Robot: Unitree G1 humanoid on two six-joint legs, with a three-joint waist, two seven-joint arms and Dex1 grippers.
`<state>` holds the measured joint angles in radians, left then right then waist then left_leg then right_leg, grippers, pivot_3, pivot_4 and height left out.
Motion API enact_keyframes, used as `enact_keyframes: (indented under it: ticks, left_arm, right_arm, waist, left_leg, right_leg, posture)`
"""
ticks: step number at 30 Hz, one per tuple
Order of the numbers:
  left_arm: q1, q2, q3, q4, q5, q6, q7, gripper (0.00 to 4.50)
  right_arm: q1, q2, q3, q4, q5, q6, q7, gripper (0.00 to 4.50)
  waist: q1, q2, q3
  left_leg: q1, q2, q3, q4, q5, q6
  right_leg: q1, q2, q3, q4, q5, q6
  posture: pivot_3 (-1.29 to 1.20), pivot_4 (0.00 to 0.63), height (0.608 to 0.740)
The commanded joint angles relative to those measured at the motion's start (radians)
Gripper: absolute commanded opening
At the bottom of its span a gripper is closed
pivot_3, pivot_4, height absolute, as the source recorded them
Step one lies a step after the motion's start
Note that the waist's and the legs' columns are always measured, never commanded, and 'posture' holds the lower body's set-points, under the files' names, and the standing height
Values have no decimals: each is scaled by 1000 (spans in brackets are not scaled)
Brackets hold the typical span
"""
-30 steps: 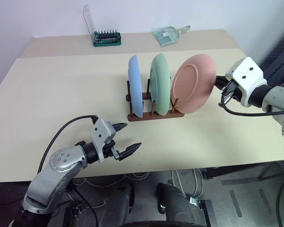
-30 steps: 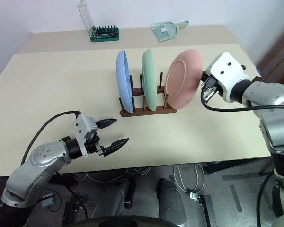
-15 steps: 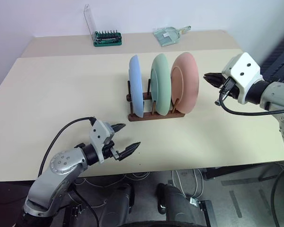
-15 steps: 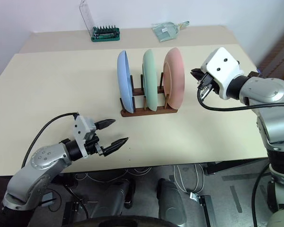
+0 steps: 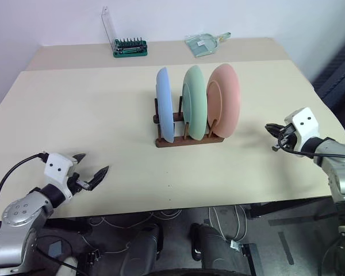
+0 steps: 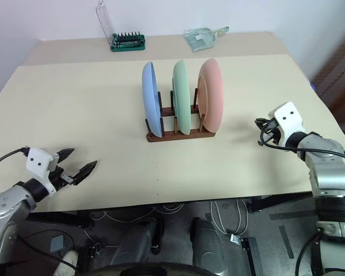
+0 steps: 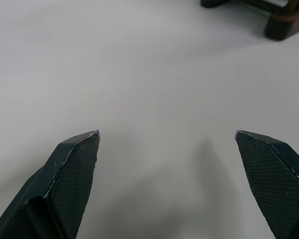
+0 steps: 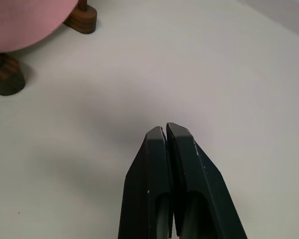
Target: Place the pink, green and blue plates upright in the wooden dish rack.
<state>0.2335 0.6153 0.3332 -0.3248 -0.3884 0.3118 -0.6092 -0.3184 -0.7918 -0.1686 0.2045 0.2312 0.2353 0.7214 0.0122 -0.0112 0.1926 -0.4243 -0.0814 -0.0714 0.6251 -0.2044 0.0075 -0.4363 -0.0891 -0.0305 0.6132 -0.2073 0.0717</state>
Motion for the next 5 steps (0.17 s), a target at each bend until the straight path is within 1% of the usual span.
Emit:
enact_keyframes:
  ticks: [1, 5]
  left_arm:
    - [8, -8, 39, -7, -11, -27, -5, 4500]
    - [-9, -17, 32, 3, -7, -26, 7, 4500]
  right_arm:
    - [-23, 28, -17, 44, -4, -51, -7, 57]
    - [-58, 54, 7, 102, -33, -84, -15, 57]
  waist:
    - [1, 0, 0]
    - [1, 0, 0]
  left_leg:
    - [0, 0, 0, 0, 0, 0]
    - [0, 0, 0, 1, 0, 0]
  right_leg:
    - [0, 0, 0, 0, 0, 0]
    - [1, 0, 0, 0, 0, 0]
  posture:
    - [0, 150, 740]
    - [0, 150, 740]
